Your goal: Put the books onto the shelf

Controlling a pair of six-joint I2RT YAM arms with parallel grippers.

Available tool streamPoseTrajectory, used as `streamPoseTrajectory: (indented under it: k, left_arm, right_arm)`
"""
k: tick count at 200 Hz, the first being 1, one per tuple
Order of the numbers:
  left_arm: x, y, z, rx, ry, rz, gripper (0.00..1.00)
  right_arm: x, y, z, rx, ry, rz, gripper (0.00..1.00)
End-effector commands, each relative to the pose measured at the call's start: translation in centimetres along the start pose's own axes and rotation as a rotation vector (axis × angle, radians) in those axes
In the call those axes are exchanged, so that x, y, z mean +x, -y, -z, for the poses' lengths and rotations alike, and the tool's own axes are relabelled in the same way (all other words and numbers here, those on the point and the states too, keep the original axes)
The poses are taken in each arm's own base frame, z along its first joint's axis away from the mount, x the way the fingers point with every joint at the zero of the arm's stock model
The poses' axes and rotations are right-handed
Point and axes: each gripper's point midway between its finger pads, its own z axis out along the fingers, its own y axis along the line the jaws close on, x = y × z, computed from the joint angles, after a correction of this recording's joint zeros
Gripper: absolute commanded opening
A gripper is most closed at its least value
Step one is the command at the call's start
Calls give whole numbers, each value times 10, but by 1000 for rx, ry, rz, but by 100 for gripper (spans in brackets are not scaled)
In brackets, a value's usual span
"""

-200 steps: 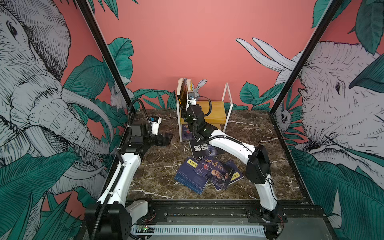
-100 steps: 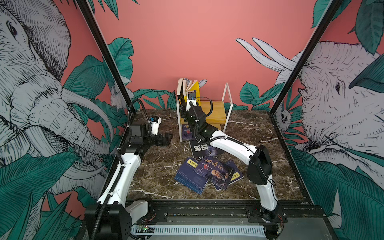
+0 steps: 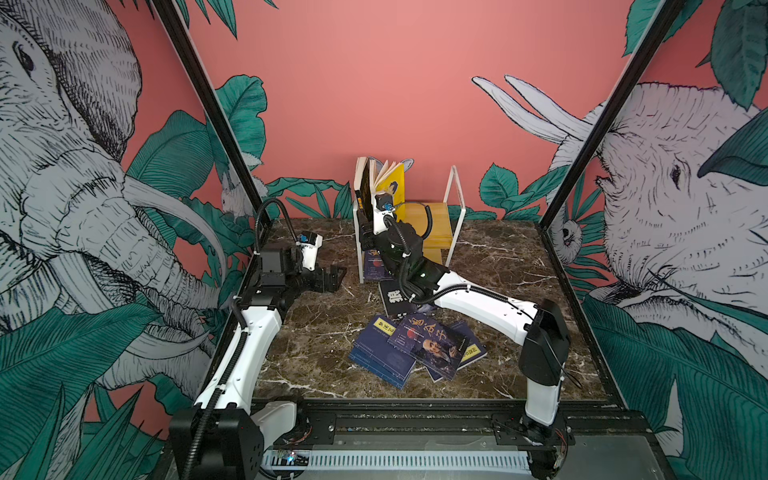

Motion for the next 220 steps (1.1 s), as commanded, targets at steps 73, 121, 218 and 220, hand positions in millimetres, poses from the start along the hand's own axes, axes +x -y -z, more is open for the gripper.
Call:
streamPoseTrajectory:
  k: [73, 121, 218, 220]
  left_arm:
    - [-17, 9, 15, 40, 34, 29, 98]
    - [-14, 6, 10, 45, 26, 46, 98]
    - [-112, 11, 59, -60, 106, 70, 94]
    - [-115, 10, 58, -64, 110, 71, 94]
  right_arm:
    - [-18, 22, 39, -35, -66, 6, 21]
    - [5, 134, 57, 274, -166, 39, 0]
    - [33, 135, -53, 219, -177, -67, 0]
    - [33, 134, -53, 217, -176, -70, 0]
